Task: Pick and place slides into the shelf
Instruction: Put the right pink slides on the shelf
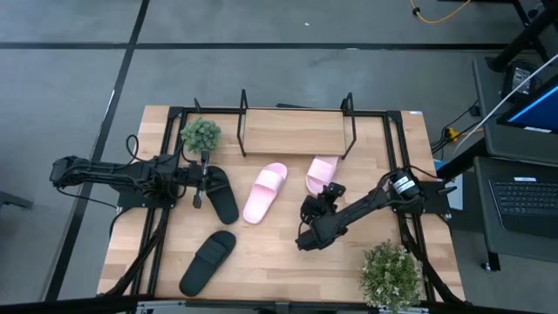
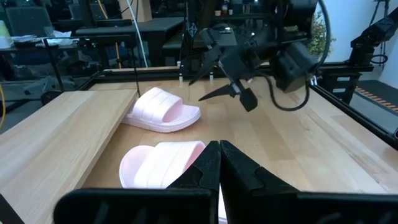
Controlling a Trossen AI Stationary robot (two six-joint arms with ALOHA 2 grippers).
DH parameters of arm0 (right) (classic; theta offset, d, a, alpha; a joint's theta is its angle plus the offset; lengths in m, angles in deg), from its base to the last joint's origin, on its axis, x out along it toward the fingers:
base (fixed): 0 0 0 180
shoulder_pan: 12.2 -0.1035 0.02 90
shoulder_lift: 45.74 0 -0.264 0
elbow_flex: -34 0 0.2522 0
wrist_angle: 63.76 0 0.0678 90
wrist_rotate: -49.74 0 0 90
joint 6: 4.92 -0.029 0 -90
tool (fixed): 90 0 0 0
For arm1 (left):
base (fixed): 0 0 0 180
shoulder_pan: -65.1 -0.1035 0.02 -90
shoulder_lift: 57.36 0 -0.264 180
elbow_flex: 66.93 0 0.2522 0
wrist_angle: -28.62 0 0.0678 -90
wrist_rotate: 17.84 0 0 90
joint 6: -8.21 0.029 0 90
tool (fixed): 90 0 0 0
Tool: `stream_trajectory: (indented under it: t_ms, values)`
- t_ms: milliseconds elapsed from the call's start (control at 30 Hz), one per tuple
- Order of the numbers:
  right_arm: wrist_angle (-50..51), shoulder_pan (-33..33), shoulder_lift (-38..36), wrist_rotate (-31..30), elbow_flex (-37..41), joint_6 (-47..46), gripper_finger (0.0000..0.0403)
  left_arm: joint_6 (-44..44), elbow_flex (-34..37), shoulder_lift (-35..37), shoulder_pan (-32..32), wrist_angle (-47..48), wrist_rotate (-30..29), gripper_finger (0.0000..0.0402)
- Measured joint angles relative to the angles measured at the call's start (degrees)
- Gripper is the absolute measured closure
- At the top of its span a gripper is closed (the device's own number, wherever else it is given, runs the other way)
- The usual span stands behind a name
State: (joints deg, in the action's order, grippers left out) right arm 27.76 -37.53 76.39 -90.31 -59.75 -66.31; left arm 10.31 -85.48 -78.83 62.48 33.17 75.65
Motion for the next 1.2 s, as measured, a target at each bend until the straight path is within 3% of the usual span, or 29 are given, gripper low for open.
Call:
stream_trajectory:
  t_ms: [167,400,667,933,1200]
  values:
    - [-5.2,0.3,0.0,-0.5,4.7,0.0,0.0192,0.0,0.0,0.0,0.0,0.8,0.0,0.0401]
    - [-5.7,1.2,0.0,-0.9,5.1,0.0,0.0172,0.0,0.0,0.0,0.0,0.8,0.0,0.0401]
    - [-5.3,2.5,0.0,-0.9,4.8,0.2,0.0171,0.0,0.0,0.0,0.0,0.8,0.0,0.0401]
    - [-0.6,2.6,0.0,-1.0,-0.7,1.6,0.0171,0.0,0.0,0.0,0.0,0.8,0.0,0.0401]
    - [-0.2,3.3,0.0,-1.5,0.6,0.2,0.0171,0.0,0.0,0.0,0.0,0.8,0.0,0.0401]
